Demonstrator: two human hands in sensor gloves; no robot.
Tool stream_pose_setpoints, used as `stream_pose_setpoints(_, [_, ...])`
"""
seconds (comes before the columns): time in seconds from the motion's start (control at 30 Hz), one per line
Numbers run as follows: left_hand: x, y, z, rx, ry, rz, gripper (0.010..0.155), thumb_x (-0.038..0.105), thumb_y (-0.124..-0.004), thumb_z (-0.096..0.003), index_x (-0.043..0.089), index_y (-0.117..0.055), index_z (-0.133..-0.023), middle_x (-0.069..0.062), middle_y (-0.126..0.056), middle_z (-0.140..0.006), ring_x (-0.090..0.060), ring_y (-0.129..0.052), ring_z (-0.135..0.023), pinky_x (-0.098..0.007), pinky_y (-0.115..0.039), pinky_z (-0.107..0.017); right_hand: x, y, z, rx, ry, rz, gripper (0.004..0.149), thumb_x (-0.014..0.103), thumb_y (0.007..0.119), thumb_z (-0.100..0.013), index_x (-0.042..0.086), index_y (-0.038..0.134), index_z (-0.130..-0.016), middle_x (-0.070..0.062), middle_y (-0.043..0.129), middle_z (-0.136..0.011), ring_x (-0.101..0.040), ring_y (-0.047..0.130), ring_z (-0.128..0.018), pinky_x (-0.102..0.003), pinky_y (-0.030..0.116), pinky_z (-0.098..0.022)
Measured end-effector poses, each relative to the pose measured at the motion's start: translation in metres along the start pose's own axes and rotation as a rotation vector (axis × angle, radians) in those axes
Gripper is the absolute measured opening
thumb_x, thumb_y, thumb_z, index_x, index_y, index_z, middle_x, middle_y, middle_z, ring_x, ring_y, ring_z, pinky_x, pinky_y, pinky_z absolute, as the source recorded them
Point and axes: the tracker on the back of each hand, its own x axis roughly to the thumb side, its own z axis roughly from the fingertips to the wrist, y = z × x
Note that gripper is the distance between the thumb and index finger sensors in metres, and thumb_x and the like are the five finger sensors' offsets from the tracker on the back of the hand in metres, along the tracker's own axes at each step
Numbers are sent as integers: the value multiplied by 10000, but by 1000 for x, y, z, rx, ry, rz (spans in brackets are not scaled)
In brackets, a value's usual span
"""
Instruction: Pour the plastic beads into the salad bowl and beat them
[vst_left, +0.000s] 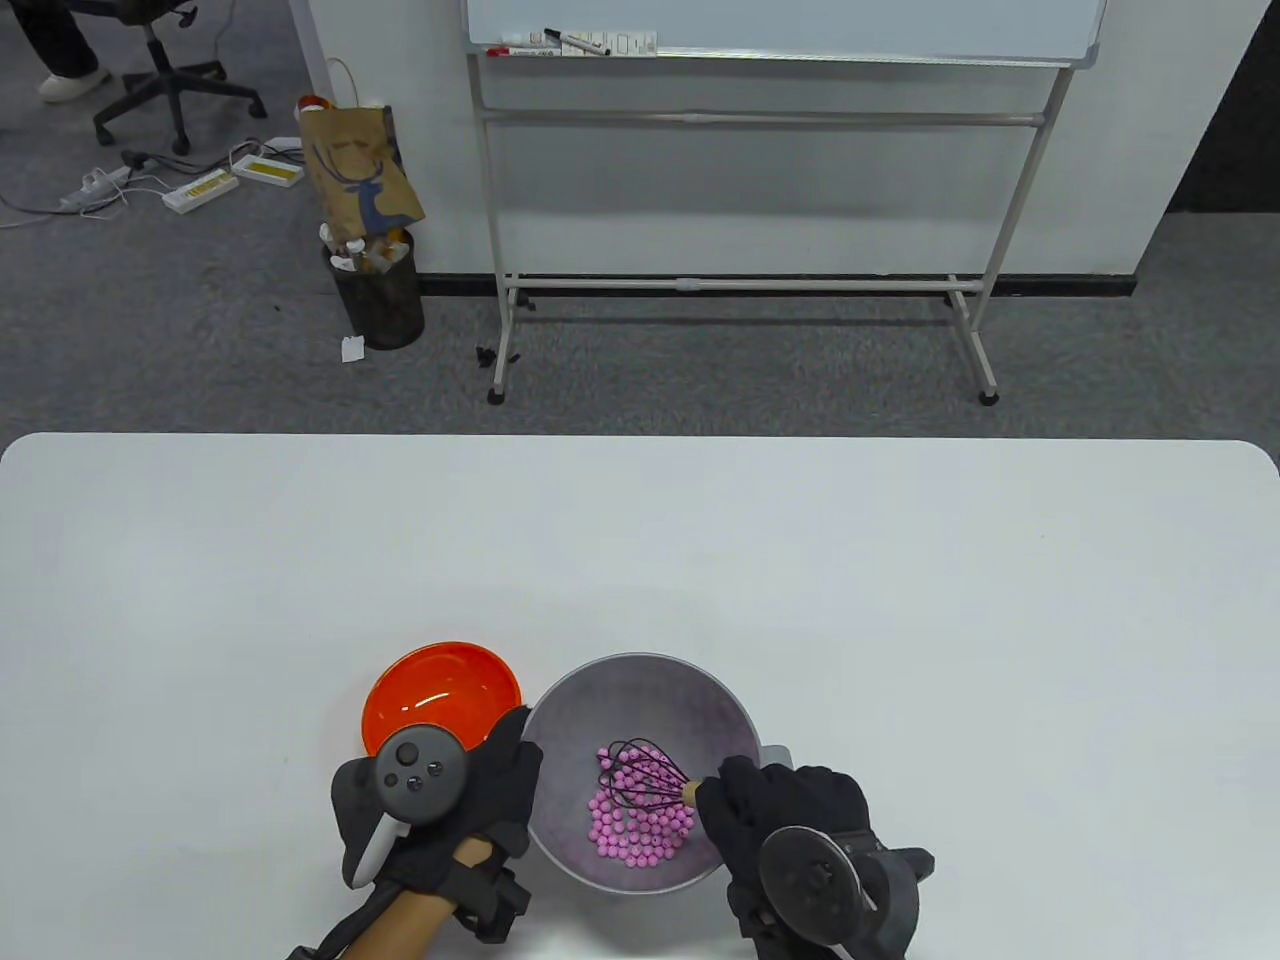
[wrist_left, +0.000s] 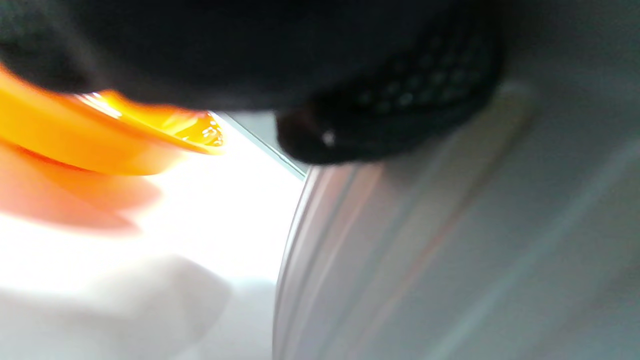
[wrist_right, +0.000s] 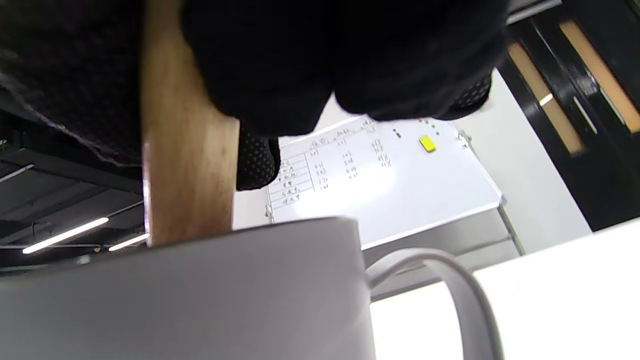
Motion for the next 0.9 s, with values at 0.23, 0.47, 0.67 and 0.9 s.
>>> stream_pose_setpoints(0.23, [0,0,0,2,4,-11,547,445,-680,-500,129,-765,-939,94,-1045,-233,-57,-991,-8,-349,-918,-210,11,-12,5,-52,-71,132,427,518,981,-348,176,1040,-597,-22,995,-240,-246,959,-173,-454,801,-505])
stream_pose_setpoints(0.47, [0,0,0,2,6,-4,546,446,-683,-499,132,-767,-938,93,-1046,-232,-59,-991,-8,-349,-918,-211,13,-23,4,32,-87,88,427,513,992,-339,154,1047,-563,-22,986,-196,-239,948,-127,-443,823,-470])
stream_pose_setpoints(0.67, [0,0,0,5,4,-9,547,445,-683,-499,130,-769,-937,94,-1046,-231,-60,-992,-7,-350,-918,-209,8,-17,2,127,-29,-85,426,517,985,-347,157,1043,-567,-15,983,-200,-232,948,-127,-439,824,-469])
stream_pose_setpoints(0.9, [0,0,0,6,5,-8,546,449,-684,-499,134,-771,-936,95,-1047,-232,-59,-992,-7,-349,-918,-210,-1,3,1,43,13,-95,433,533,964,-358,191,1026,-617,-3,993,-254,-227,964,-177,-445,807,-501])
